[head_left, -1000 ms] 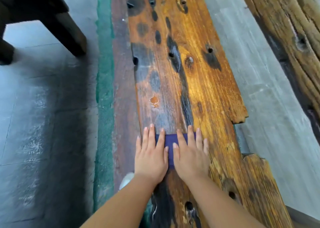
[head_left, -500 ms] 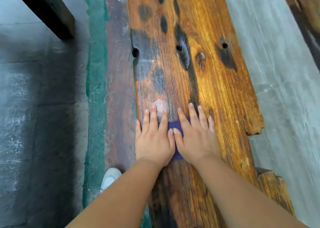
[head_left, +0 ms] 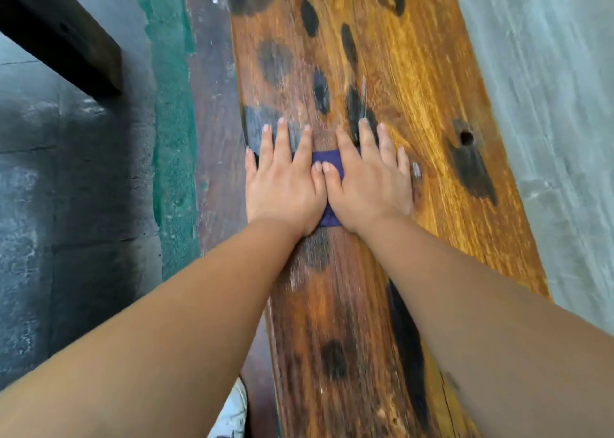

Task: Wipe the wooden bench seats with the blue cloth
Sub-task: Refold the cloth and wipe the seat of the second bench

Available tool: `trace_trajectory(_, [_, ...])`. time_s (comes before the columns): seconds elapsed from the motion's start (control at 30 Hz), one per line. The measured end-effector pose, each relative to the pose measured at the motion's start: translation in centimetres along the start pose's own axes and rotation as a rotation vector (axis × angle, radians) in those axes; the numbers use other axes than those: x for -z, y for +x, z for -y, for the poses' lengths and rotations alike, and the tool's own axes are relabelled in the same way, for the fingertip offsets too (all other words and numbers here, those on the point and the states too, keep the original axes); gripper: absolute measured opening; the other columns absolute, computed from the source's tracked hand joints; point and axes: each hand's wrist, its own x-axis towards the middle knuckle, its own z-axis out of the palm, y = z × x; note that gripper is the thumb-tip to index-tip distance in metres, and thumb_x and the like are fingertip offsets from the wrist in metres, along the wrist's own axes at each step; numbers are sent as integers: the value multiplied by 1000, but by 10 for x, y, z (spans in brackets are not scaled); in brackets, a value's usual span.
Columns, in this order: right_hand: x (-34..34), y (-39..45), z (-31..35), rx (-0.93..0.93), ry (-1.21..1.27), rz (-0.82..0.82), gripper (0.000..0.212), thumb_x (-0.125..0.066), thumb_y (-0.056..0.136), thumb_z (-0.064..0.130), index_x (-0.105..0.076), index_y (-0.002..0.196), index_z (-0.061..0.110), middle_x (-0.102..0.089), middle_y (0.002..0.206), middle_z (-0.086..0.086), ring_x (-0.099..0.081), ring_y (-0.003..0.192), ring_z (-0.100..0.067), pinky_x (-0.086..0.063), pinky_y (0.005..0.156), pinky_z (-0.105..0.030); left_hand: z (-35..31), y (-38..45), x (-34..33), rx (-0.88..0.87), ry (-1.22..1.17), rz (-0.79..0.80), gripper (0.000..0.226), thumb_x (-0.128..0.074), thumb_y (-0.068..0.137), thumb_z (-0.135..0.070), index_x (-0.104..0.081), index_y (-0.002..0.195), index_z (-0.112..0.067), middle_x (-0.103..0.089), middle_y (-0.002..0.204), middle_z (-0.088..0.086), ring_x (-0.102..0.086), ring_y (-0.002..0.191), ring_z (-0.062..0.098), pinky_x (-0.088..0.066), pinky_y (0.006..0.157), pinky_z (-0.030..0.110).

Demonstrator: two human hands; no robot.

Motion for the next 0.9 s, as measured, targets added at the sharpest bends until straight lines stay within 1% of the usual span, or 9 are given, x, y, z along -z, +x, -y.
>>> trace_trajectory(0.1, [4, 52, 8, -9, -2, -20, 65, -20, 93, 60, -21, 152, 34, -13, 164, -2, -4, 150, -26, -10, 118, -51, 4, 54, 6, -10, 19, -13, 61, -21, 94, -46, -21, 152, -29, -12, 162, 7, -4, 148, 28, -7, 117, 50])
trace_trajectory(0.23, [4, 105, 17, -102, 0, -50, 63, -18, 93, 58, -23, 152, 35, -14, 163, -2, -7, 149, -27, -12, 117, -52, 7, 121, 14, -75, 38, -1, 62, -20, 93, -47, -21, 152, -28, -13, 162, 9, -3, 149, 28, -6, 118, 50])
trace_trajectory(0.3, [7, 130, 21, -126, -10, -42, 62, -17, 94, 57, -21, 152, 35, -12, 164, -2, -6, 149, -27, -11, 117, -53, 8, 147, 18, -76, 34, -2, 62, -20, 93, -47, -22, 151, -28, -13, 162, 9, -4, 149, 27, -7, 118, 50])
trace_trajectory(0.43, [17, 187, 25, -69, -15, -27, 65, -14, 92, 58, -18, 153, 35, -9, 164, -2, -4, 150, -27, -10, 118, -53, 7, 191, 22, -6, 17, -8, 61, -19, 93, -47, -20, 152, -30, -12, 162, 8, -3, 149, 26, -7, 117, 51])
trace_trajectory(0.53, [22, 223, 26, -44, -28, -23, 68, -9, 90, 58, -17, 153, 35, -9, 164, -3, -3, 150, -27, -9, 118, -52, 7, 224, 26, -9, 29, -15, 61, -19, 93, -47, -20, 152, -30, -11, 162, 7, -3, 149, 27, -9, 117, 51])
trace_trajectory(0.73, [26, 270, 31, -51, -27, -18, 64, -6, 92, 55, -17, 153, 37, -9, 164, -1, -2, 150, -27, -9, 119, -52, 8, 280, 29, -53, 29, 6, 62, -17, 94, -48, -18, 153, -29, -8, 162, 7, -1, 149, 27, -8, 118, 51])
trace_trajectory(0.8, [27, 275, 31, -46, -27, -19, 64, -4, 92, 54, -20, 152, 37, -10, 164, -1, -1, 150, -27, -10, 119, -51, 7, 287, 30, -65, 38, 16, 64, -15, 93, -48, -16, 153, -26, -6, 162, 9, 0, 149, 27, -7, 118, 51])
trace_trajectory(0.9, [29, 277, 31, -38, -28, 5, 61, -5, 94, 52, -21, 151, 38, -7, 164, -1, 1, 150, -25, -9, 119, -51, 7, 289, 32, -74, 51, 36, 64, -14, 94, -48, -14, 154, -24, -3, 162, 10, 3, 149, 27, -5, 118, 50])
